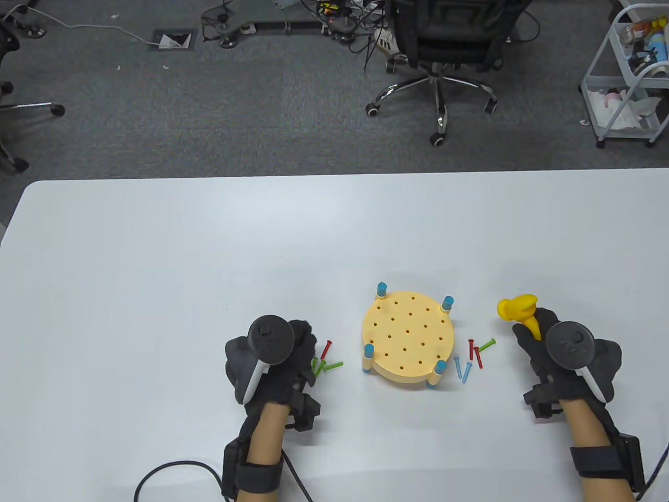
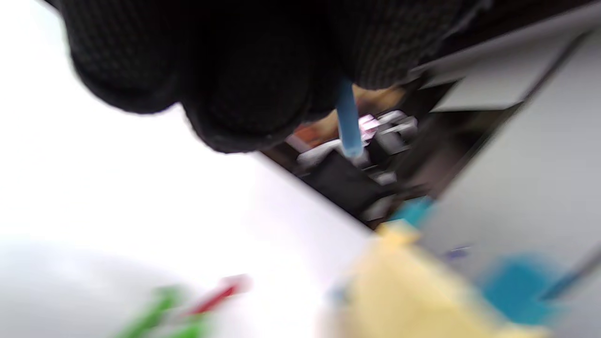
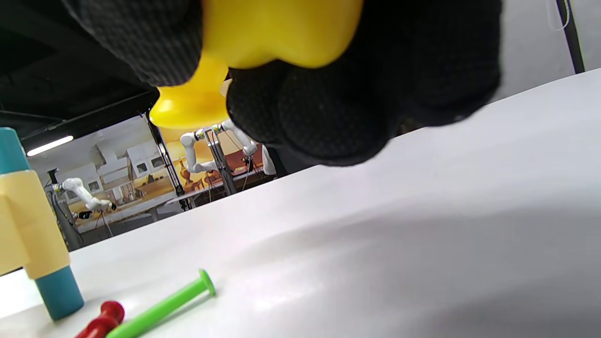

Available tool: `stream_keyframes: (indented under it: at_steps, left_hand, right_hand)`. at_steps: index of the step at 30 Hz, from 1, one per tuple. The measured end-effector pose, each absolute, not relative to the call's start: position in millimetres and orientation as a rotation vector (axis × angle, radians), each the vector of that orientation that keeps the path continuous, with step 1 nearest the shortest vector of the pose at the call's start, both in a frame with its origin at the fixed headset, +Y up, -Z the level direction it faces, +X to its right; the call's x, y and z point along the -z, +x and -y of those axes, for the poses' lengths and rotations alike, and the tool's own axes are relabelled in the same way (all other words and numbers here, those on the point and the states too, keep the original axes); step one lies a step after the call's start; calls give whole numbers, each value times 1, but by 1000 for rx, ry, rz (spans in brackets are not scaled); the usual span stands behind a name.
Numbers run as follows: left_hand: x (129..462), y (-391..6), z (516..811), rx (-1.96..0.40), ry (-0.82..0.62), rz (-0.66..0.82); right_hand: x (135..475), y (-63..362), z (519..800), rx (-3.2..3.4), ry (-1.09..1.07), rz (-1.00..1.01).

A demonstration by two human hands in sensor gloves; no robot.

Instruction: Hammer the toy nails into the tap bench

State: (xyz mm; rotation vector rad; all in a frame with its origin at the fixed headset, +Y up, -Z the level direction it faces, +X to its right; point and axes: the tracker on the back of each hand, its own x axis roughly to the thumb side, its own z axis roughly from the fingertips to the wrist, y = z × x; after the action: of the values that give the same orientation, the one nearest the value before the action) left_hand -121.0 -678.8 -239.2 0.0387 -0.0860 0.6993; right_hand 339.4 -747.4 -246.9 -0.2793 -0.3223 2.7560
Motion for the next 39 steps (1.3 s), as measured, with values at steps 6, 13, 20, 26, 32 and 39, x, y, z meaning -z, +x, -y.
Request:
stream_keyframes:
  at_steps: [6, 13, 20, 26, 32, 39]
  left_hand:
    - [221, -33, 662, -500, 147, 352]
    - [239, 46, 679, 85, 77, 341]
    - [250, 65, 685, 123, 13, 323]
    - [255, 66, 690, 158, -4, 315]
    - [259, 66, 699, 141, -41, 318]
    - [258, 71, 704, 185, -25, 339]
  right_hand:
    - [244, 330, 744, -2749, -233, 387]
    - [241, 323, 741, -2778, -174, 411]
    - [242, 326, 741, -2762, -174, 406]
    - [242, 328, 741, -2754, -183, 396]
    - [242, 328, 741, -2764, -180, 390]
    - [242, 327, 741, -2767, -177, 387]
